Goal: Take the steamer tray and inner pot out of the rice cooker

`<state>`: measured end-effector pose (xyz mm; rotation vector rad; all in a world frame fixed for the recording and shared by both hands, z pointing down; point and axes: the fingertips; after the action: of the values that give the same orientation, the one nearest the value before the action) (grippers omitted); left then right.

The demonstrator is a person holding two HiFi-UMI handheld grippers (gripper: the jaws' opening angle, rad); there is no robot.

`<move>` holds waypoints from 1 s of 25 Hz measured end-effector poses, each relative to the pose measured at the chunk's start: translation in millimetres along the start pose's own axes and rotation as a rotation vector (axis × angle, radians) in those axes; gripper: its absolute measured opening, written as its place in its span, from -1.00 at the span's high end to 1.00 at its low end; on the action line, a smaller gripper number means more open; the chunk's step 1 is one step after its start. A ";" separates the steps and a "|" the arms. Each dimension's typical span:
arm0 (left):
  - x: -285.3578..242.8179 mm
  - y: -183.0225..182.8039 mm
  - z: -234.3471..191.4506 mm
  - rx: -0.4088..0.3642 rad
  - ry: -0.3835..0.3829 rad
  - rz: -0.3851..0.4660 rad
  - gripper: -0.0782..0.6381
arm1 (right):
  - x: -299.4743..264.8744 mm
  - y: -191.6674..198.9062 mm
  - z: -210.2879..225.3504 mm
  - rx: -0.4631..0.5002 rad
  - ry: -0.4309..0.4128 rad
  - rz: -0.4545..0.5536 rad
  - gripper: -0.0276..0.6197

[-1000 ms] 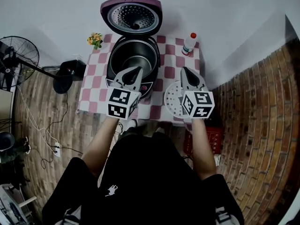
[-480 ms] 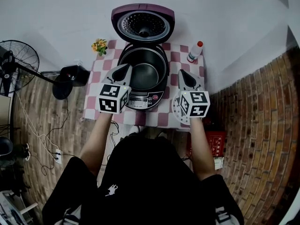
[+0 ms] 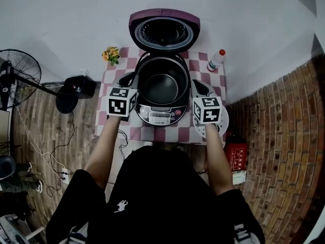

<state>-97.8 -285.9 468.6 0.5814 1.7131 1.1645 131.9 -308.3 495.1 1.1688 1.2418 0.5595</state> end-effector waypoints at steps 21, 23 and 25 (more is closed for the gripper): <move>-63.5 65.2 -20.2 0.044 0.186 -0.277 0.28 | -41.8 41.9 -25.2 0.076 0.018 -0.237 0.44; -65.0 67.8 -21.2 0.048 0.181 -0.292 0.33 | -42.1 44.1 -25.7 0.077 0.016 -0.254 0.42; -65.1 69.0 -24.2 0.041 0.166 -0.300 0.40 | -42.5 45.2 -25.8 0.082 0.017 -0.262 0.42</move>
<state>-99.3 -317.8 561.2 0.2441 1.8936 0.9860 106.7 -318.6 556.5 1.0490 1.4180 0.3262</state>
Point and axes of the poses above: the fingertips, and each gripper's own axes: x backward along the fingers, z to its right, y out of its underside, and after that the axes turned 12 degrees about y, right-handed
